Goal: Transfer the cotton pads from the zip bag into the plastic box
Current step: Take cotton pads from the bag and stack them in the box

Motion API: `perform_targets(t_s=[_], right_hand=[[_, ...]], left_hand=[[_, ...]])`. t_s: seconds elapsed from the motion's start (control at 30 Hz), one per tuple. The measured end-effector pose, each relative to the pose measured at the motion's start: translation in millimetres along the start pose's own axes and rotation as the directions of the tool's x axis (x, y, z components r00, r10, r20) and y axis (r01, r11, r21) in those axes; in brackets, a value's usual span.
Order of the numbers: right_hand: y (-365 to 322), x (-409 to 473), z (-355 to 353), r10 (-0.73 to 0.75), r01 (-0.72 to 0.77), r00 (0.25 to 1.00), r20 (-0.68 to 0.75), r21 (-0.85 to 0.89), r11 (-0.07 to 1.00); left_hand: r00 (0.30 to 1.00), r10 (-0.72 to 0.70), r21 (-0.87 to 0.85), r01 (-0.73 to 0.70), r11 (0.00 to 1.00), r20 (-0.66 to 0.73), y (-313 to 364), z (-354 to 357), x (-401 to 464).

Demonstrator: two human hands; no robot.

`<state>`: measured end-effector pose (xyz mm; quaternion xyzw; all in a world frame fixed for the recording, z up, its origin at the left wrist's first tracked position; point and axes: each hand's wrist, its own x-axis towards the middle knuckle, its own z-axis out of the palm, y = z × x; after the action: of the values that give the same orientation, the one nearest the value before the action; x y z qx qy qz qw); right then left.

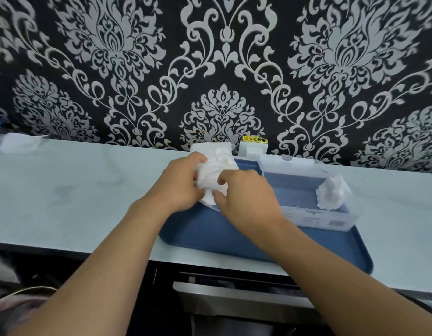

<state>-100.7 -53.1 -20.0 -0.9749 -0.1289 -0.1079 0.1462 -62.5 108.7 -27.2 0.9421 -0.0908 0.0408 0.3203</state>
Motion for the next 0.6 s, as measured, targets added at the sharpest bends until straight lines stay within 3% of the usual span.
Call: perform_targets(t_s=[0.1, 0.3, 0.4, 0.6], right_hand=[[-2.0, -0.8, 8.1, 0.021, -0.027, 0.995, 0.100, 0.059, 0.998], [4.5, 6.2, 19.9, 0.038, -0.060, 0.987, 0.159, 0.134, 0.989], [7.8, 6.0, 15.1, 0.013, -0.027, 0.995, 0.096, 0.151, 0.988], [5.6, 3.7, 19.3, -0.089, 0.089, 0.996, 0.004, -0.032, 0.996]], left_hand=[[1.000, -0.010, -0.057, 0.012, 0.998, 0.018, 1.1, -0.1, -0.7], [1.000, -0.022, -0.125, 0.022, 0.992, 0.002, 4.3, -2.1, -2.9], [1.000, -0.027, -0.148, 0.025, 0.989, -0.013, 4.0, -2.5, -3.0], [0.999, -0.043, -0.185, 0.045, 0.982, 0.019, 5.1, -5.1, -6.0]])
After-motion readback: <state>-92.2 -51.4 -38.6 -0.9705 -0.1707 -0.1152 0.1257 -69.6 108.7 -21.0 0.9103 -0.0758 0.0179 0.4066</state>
